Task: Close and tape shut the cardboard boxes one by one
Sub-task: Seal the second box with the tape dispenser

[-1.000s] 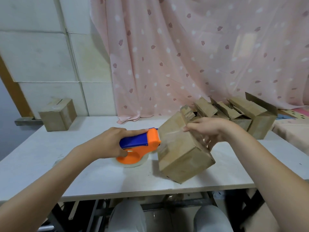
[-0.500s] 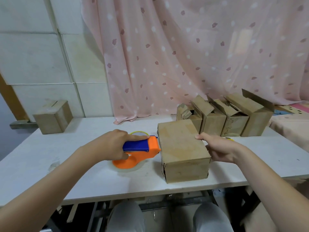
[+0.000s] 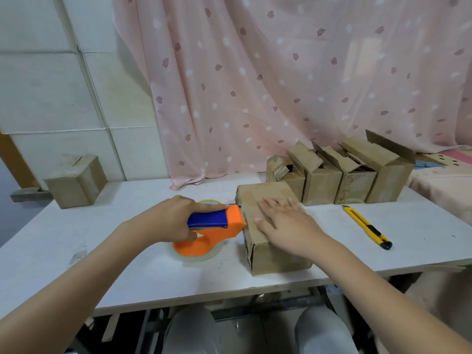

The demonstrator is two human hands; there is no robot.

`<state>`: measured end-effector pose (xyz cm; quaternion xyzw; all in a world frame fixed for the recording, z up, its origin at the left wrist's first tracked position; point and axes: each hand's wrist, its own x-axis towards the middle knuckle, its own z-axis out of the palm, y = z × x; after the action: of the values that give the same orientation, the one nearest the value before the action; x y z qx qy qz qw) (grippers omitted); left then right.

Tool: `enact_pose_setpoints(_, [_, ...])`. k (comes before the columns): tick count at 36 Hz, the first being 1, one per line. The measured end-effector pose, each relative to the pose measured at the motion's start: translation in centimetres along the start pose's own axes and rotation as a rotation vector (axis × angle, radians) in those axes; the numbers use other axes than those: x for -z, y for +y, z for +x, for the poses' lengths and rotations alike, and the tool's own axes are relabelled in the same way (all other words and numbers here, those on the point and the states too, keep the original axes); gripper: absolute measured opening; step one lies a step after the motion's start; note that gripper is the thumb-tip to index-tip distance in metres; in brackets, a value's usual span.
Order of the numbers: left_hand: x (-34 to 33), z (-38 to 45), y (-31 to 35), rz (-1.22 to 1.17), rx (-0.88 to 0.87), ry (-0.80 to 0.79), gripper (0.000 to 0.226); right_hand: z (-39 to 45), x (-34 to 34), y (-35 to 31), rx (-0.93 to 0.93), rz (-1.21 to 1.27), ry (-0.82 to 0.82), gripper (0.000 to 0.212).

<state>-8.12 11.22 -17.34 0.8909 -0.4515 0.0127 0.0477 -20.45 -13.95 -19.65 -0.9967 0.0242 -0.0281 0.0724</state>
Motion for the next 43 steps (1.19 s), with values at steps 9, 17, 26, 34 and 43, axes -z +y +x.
enact_pose_setpoints(9, [-0.2,-1.6,-1.1,-0.049,0.018,0.018,0.095,-0.4,-0.1,-0.1,-0.013,-0.050,-0.003,0.065])
enact_pose_setpoints(17, [0.5,-3.9,-2.9,0.003,0.072,0.010,0.095,-0.4,-0.1,0.0,0.002,-0.008,0.015,0.062])
enact_pose_setpoints(26, [0.3,-3.5,-2.5,0.034,0.074,0.038,0.091,2.6,2.3,-3.7,-0.395,0.106,-0.155,0.082])
enact_pose_setpoints(34, [0.3,-3.5,-2.1,0.050,0.085,0.030,0.091,6.5,1.8,-4.0,-0.650,0.089,-0.338,0.123])
enact_pose_setpoints(43, [0.5,-3.3,-1.8,0.074,0.085,0.019,0.089,8.3,2.3,-3.9,-0.669,0.020,-0.468,0.139])
